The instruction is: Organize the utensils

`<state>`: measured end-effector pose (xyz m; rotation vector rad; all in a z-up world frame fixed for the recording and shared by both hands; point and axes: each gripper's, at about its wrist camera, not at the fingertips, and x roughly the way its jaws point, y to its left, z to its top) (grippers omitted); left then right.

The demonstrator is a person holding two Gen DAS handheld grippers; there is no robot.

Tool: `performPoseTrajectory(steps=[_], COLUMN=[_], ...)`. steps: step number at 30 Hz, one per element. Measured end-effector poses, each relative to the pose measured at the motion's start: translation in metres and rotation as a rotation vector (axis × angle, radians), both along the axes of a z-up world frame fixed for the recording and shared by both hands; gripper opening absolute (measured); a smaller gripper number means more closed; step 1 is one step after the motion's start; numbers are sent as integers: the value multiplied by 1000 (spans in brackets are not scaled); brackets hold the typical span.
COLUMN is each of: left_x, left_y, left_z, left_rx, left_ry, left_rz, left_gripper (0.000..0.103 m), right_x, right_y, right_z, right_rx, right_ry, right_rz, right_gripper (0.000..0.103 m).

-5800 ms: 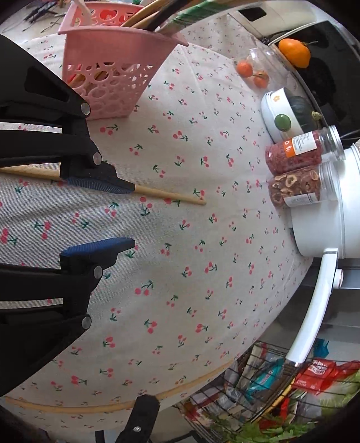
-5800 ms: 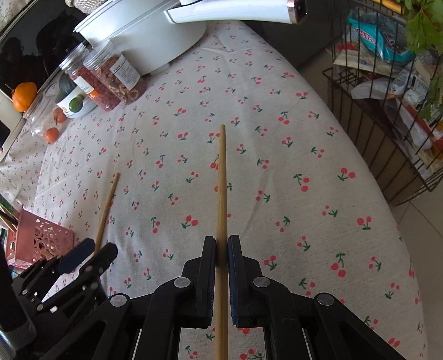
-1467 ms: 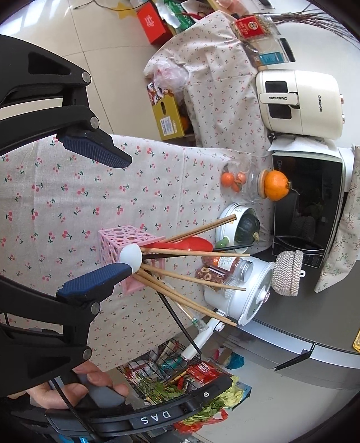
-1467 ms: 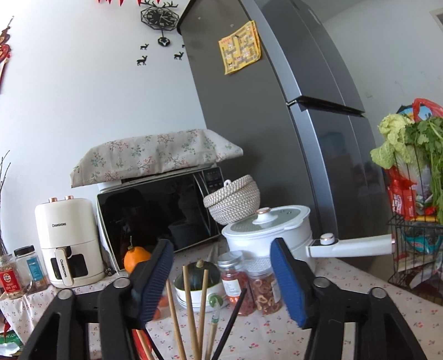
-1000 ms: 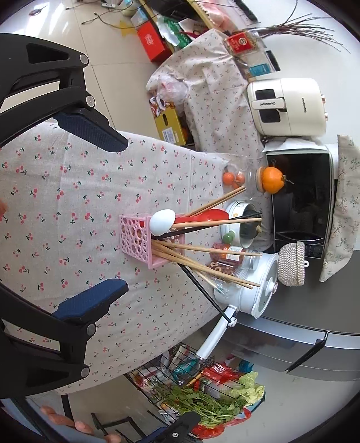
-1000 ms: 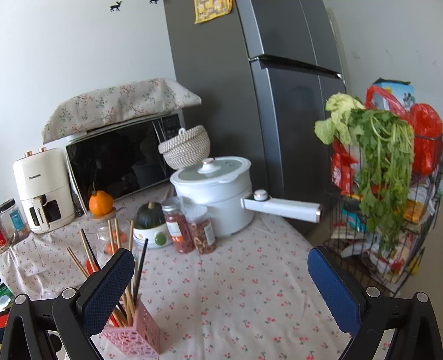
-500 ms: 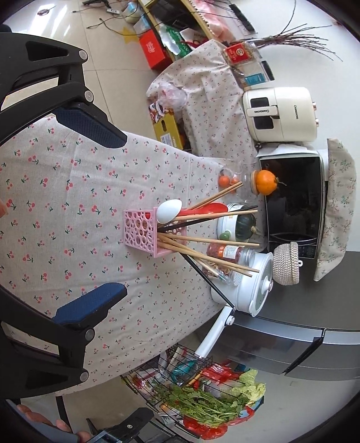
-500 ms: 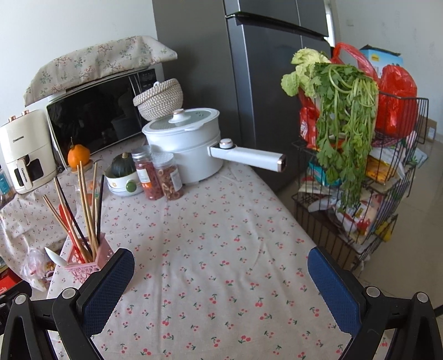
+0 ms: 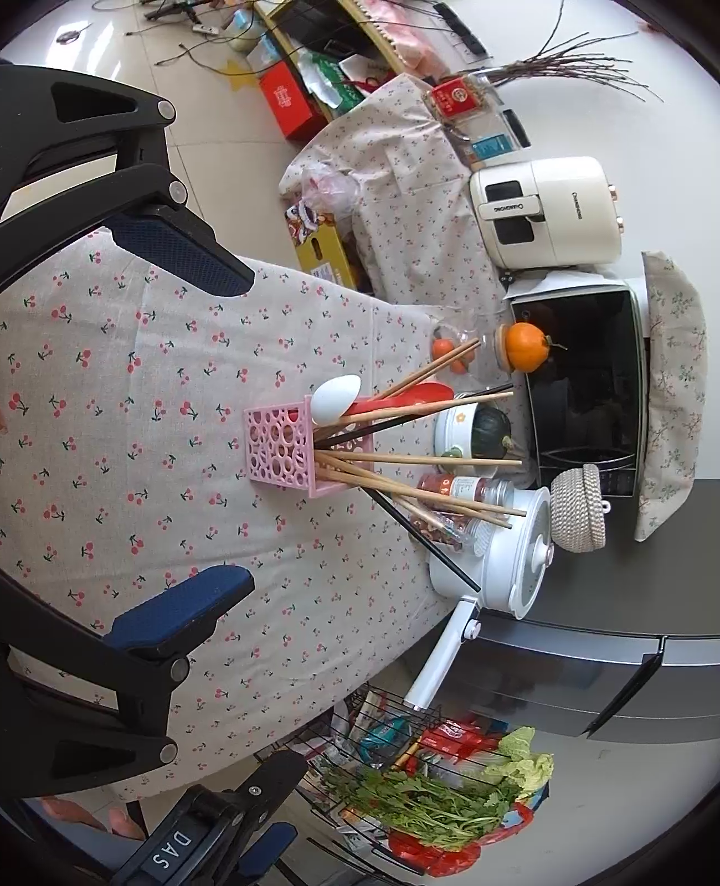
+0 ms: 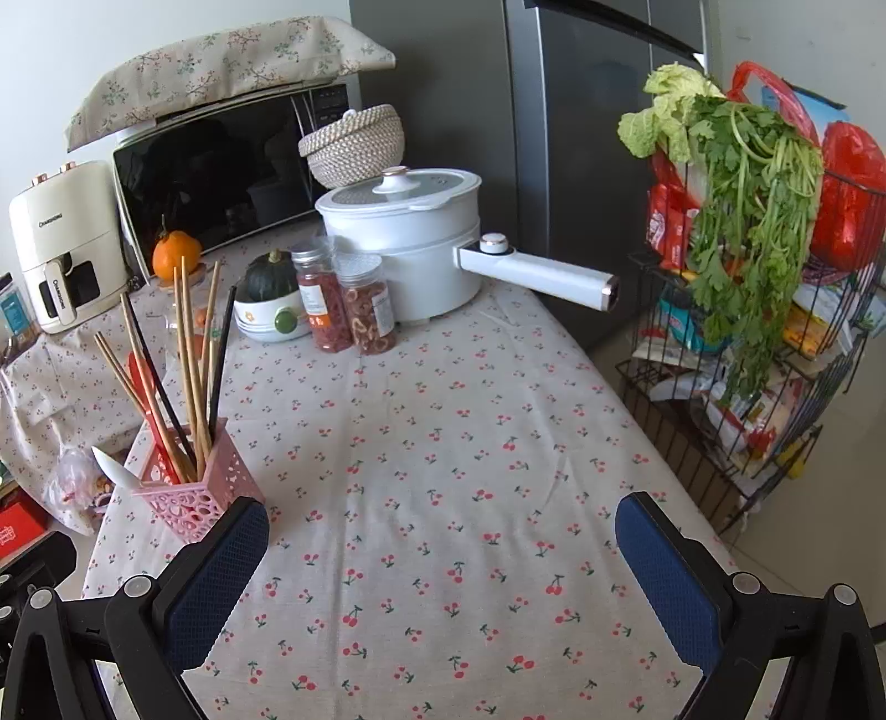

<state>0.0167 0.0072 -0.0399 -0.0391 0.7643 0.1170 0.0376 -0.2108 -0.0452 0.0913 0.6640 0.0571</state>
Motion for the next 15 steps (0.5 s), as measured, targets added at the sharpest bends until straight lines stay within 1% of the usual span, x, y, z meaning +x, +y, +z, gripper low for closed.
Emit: performPoseTrajectory(steps=[2,5,15], left_x=[1,3,4], left_y=[0,0,-3], left_z=[0,-1,-3], left_rx=[1,-1,1], left_ry=[2,4,5], left_rz=[-3,-9,-21], left_gripper=[99,99,99], right_x=[3,7,9], right_y=[2,2,4], right_z=[-2,-4,-5], right_rx=[-9,4,6], right_ry=[11,25,30], right_rz=[-3,-2,0], right_gripper=[103,103,103])
